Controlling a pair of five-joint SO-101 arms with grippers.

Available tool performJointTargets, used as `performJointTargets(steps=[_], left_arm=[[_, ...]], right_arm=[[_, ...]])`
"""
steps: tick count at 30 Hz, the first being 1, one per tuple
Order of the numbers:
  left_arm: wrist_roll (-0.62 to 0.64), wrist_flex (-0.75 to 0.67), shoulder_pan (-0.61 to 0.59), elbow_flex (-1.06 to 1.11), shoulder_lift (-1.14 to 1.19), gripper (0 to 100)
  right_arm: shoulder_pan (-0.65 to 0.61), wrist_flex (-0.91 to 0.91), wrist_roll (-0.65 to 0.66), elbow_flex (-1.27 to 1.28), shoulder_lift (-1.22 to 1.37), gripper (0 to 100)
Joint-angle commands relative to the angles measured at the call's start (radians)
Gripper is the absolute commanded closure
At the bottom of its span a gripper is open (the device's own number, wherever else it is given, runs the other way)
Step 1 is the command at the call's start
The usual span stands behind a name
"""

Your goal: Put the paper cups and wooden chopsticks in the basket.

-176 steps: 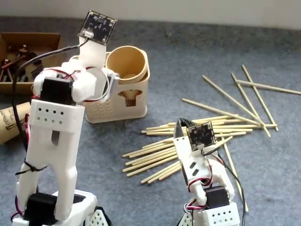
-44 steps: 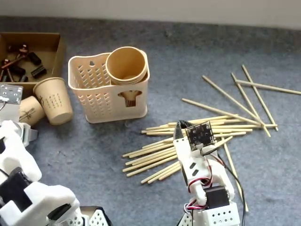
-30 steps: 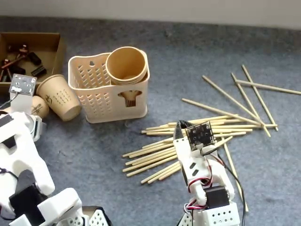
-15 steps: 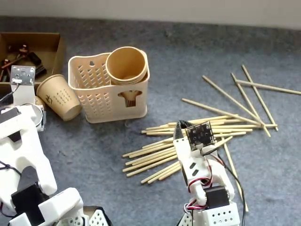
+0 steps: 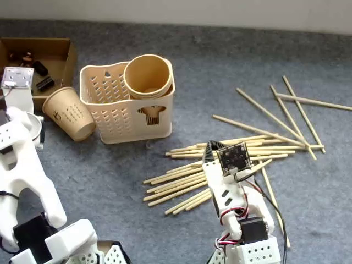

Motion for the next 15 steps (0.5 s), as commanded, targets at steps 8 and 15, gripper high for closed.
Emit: performJointTargets(steps=[8,15], left_arm=[[0.003,0.370,0.091,-0.242,-0.035,100],[0.003,0.388,0.091,-0.249,0.028,100]], right_arm=[[-0.012,0.004,0.011,0.147,-0.004,98.8],[-0.012,0.004,0.011,0.147,-0.004,98.8]])
